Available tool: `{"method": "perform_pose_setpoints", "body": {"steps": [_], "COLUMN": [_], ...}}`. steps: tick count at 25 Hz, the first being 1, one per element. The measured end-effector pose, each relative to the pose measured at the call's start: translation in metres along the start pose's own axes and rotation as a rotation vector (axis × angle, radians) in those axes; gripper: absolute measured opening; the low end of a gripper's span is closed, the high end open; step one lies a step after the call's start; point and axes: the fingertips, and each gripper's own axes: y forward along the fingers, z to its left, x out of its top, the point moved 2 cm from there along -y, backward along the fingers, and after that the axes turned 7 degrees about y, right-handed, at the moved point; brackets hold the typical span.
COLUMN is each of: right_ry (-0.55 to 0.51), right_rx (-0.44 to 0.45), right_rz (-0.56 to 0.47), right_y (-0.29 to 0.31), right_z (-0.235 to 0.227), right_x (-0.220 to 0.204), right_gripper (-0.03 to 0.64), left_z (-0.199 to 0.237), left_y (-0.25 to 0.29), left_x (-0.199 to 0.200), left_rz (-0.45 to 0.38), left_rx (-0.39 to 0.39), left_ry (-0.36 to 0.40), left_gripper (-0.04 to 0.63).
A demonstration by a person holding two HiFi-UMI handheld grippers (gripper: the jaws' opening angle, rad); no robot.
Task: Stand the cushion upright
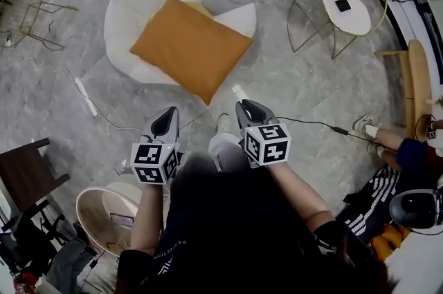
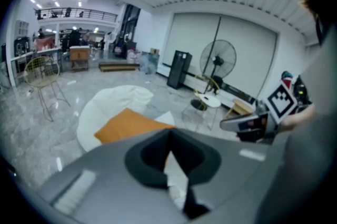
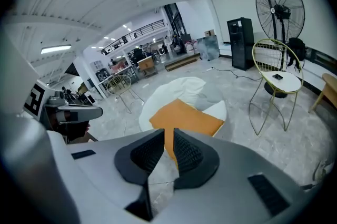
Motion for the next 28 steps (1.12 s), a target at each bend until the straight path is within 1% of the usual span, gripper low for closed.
{"method": "perform_pose_setpoints", "body": {"steps": [3, 8, 12, 16, 19, 24, 28], "right_ry": [0.024, 0.079, 0.129, 0.216, 0.276, 0.356, 0.404], "right_rx": [-0.003, -0.009, -0.024, -0.047, -0.033, -0.015, -0.008], "right_rz": [0.012, 0.036, 0.037, 0.027, 0.03, 0.04, 0.048], "right_y": [0.013, 0.04, 0.06, 0.082, 0.102, 0.137, 0.161], "right_z": [-0.009, -0.019, -0.028, -0.035, -0.037, -0.048, -0.06], "right_x": [-0.001, -0.005, -0.008, -0.015, -0.026, -0.047, -0.063], "right_gripper": [0.055, 0.083, 0.103, 0.121, 0.161, 0.211, 0.256], "left_z": [0.008, 0.028, 0.037, 0.048, 0.057, 0.064, 0.076], "left_y": [0.014, 0.042, 0.069, 0.097, 0.117, 0.153, 0.172], "left_x": [0.0, -0.01, -0.021, -0.023, -0.027, -0.048, -0.064], "left_rz": [0.029, 0.092, 0.14, 0.176, 0.189, 0.241, 0.272], "left_rx": [0.0, -0.012, -0.057, -0.109, -0.113, -0.155, -0.148], "left_ry": [0.006, -0.006, -0.005, 0.062, 0.079, 0.101, 0.092], "left_gripper": [0.011, 0.012, 0.015, 0.018, 0.02, 0.029, 0.029]}}
